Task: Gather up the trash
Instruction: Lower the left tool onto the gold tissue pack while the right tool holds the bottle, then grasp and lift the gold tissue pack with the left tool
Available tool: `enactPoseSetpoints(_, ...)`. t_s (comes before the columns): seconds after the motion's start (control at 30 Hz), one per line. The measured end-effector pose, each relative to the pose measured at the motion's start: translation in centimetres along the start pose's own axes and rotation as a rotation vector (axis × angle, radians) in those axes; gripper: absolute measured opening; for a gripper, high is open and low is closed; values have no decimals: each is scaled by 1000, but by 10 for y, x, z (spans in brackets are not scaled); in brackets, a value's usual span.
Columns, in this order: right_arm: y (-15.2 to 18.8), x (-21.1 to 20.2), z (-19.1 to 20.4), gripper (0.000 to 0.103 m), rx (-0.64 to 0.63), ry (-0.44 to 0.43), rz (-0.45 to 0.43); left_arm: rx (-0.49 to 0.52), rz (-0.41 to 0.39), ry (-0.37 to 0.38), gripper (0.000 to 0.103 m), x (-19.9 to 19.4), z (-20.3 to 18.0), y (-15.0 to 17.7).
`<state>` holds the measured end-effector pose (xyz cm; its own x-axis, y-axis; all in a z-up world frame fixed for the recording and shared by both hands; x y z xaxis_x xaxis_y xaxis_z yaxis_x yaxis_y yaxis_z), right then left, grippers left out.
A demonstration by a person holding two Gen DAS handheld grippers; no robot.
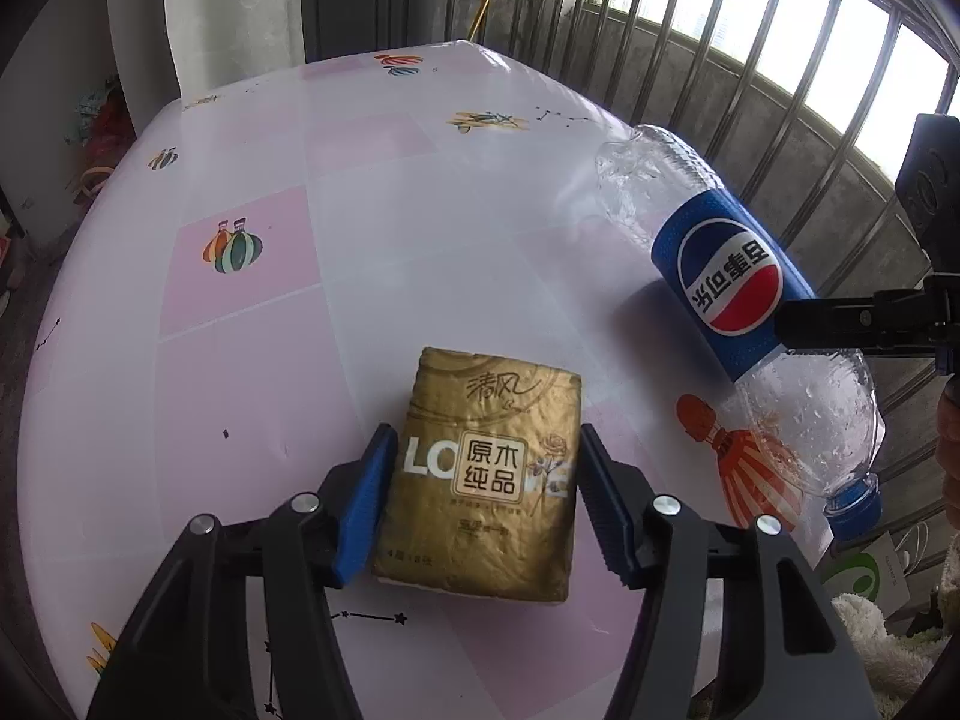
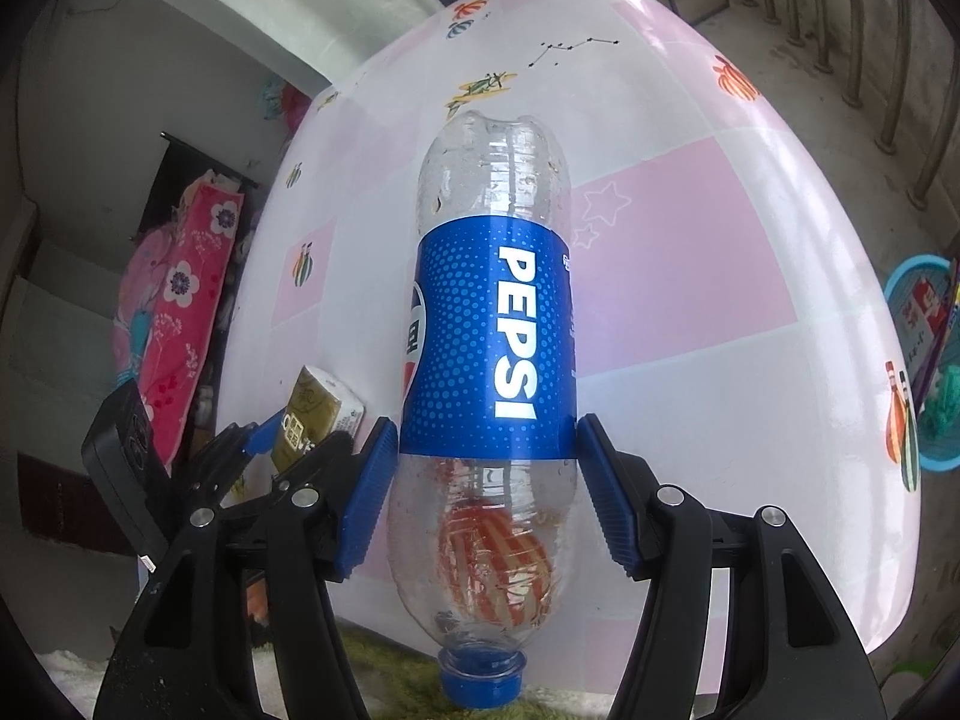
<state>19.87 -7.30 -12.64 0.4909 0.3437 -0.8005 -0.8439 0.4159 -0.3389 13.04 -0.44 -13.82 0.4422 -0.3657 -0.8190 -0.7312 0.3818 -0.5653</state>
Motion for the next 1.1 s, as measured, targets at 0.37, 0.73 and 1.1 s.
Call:
enactPoseSetpoints(0.37, 5, 7, -1, 62, 39, -60, 29, -16, 16, -17, 54, 2, -4, -1)
enactPoseSetpoints(0.73, 7, 0, -5, 59, 64, -70, 6, -14, 5, -18, 53, -3, -4, -2)
enactPoseSetpoints(1.1, 5, -16, -3, 59, 70, -101, -47, 8, -34, -36, 53, -15, -8, -10)
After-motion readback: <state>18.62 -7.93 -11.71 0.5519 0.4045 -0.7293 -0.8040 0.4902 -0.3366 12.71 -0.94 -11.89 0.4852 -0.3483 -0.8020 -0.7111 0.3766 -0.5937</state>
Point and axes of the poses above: each gripper's, at about its wrist camera, not at the fingertips, and x roughly the way its jaws point, z to its left, y to its underside, the point moved 10 cm from there along x, roughly the way its jaws point, and after that the axes turned 1 degree about -z, right-handed, at the moved point
